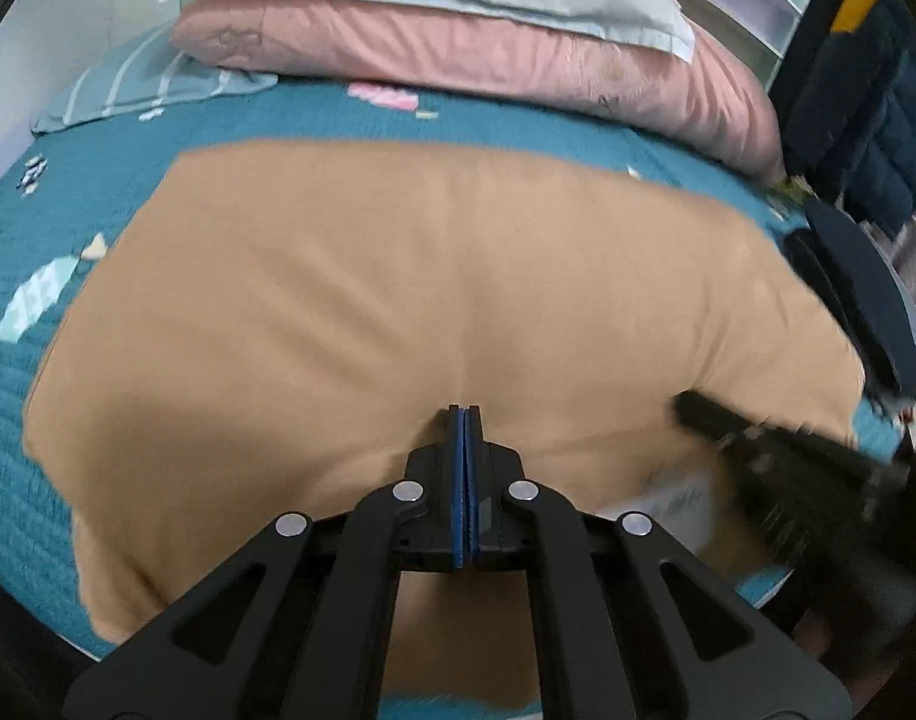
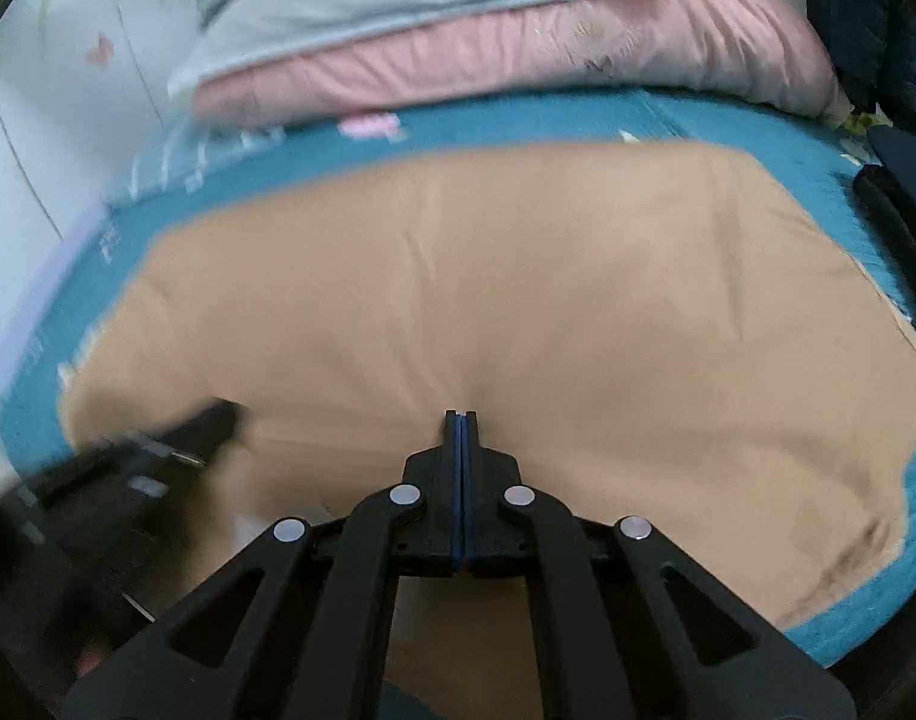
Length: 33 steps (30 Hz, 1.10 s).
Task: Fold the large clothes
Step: 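Smooth the folded shirt with both tools, then lift them away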
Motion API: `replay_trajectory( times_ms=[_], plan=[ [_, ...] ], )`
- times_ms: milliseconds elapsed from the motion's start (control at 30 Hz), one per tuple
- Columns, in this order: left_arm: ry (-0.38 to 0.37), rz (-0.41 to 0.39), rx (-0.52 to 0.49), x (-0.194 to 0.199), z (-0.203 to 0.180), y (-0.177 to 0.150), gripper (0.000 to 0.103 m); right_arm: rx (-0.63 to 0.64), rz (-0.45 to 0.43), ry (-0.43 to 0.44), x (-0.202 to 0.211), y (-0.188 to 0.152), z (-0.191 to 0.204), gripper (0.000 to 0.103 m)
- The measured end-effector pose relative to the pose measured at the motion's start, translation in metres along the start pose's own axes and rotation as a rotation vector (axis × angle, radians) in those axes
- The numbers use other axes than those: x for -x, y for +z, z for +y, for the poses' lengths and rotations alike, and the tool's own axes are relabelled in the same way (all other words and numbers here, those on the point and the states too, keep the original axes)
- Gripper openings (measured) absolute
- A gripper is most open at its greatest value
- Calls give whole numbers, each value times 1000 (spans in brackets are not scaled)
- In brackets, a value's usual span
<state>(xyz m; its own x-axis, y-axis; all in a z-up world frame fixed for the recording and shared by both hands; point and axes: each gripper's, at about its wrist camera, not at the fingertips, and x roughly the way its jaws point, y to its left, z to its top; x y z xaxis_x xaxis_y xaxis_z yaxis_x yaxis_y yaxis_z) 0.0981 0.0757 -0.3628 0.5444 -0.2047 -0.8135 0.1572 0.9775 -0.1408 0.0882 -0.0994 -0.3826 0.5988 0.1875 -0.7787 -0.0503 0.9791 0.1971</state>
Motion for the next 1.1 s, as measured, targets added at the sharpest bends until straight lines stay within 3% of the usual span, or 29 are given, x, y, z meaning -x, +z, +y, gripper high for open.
replay_trajectory(
  times_ms=[67, 167, 233, 267, 300, 367, 400, 433, 500, 633, 800, 867, 1000, 1100],
  plan=[
    [62, -1, -5, 10, 20, -7, 2, -33, 0, -51, 11, 4, -22, 0],
    [147, -13, 69, 20, 62, -9, 2, -119, 1, -205, 24, 10, -75, 0],
    [215, -10, 102, 24, 87, -10, 2, -242, 4, -232, 32, 14, -118, 0],
    [190, -5, 117, 27, 101, -9, 3, -282, -1, -214, 35, 17, -129, 0],
    [161, -9, 127, 30, 107, -8, 3, -282, -9, -255, 40, 23, -134, 0],
    [198, -13, 108, 38, 110, -2, 3, -214, -64, -358, 57, 37, -137, 1],
    [226, -29, 82, 45, 107, 1, 3, -226, -86, -357, 64, 42, -140, 2],
    [251, -70, 56, 56, 104, 8, 3, -251, -125, -340, 74, 50, -144, 2],
    [226, -104, 46, 65, 101, 22, 3, -259, -194, -328, 88, 66, -147, 2],
    [195, -168, -20, 58, 79, 64, 3, -203, -280, -234, 78, 109, -119, 5],
    [28, -263, -36, 6, 38, 128, 3, -125, -297, -33, 10, 156, -48, 5],
    [-36, -285, -15, -17, 27, 145, 3, -95, -279, -3, -15, 163, -27, 5],
    [-63, -217, -9, -72, 12, 161, 3, -74, -159, 91, -79, 167, 4, 5],
    [-22, -123, 9, -107, 24, 153, 3, -55, -107, 75, -101, 158, -1, 0]
  ],
)
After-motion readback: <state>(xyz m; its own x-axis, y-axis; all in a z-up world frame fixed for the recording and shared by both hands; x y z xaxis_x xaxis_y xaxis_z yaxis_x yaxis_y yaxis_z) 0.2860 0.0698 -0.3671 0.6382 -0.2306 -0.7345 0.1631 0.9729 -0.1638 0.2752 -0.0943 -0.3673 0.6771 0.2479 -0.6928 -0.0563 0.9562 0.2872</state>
